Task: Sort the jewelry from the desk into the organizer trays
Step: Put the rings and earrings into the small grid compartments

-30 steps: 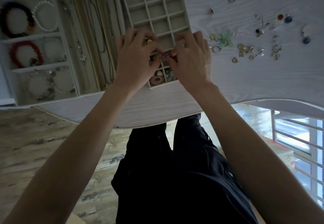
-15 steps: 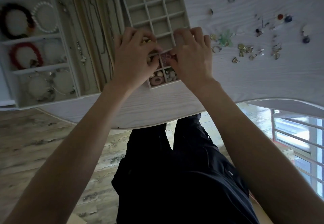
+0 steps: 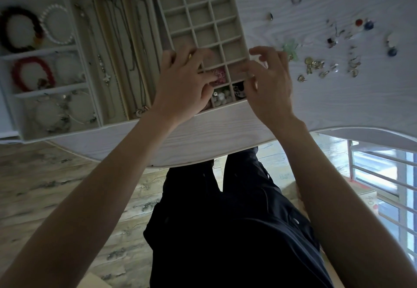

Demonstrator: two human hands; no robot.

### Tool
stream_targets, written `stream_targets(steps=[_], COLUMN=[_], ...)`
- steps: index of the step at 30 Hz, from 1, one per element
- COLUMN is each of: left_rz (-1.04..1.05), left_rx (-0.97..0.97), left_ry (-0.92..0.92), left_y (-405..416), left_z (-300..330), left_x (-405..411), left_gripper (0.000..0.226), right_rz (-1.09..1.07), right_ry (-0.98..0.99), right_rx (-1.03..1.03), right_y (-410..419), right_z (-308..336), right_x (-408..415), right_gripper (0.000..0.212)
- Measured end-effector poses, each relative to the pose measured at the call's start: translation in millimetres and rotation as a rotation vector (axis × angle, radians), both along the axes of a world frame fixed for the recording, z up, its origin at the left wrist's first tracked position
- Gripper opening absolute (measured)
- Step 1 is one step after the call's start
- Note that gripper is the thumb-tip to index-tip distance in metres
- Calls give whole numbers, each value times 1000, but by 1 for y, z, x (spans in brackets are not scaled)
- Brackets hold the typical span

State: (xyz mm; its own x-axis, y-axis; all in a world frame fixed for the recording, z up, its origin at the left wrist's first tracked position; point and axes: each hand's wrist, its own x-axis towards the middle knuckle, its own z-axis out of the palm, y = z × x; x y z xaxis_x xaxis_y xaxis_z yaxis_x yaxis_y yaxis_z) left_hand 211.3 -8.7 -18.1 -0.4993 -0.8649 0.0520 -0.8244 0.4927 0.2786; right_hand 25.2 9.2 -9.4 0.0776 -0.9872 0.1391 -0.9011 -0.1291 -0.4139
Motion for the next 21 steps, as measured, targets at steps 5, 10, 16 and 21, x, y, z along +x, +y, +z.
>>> stream_targets(steps=[5,10,16,21], left_rz=[-1,69,12,61], left_rx=[-6,-35,-6,26], left_ry=[-1,59,22,81], left_y=[3,6,3,4], left_z=[-4,-5,-6,-8], left_x=[1,5,3,2], left_gripper=[29,26,28,27], right_rz=[120,256,290,310], right_ry=[-9,130,123,152], right_rx=[5,69,41,17], right_y=[2,-4,-5,-5], right_z=[-1,-3,-2,-1], right_x=[5,5,8,8], right_gripper=[23,21,17,19])
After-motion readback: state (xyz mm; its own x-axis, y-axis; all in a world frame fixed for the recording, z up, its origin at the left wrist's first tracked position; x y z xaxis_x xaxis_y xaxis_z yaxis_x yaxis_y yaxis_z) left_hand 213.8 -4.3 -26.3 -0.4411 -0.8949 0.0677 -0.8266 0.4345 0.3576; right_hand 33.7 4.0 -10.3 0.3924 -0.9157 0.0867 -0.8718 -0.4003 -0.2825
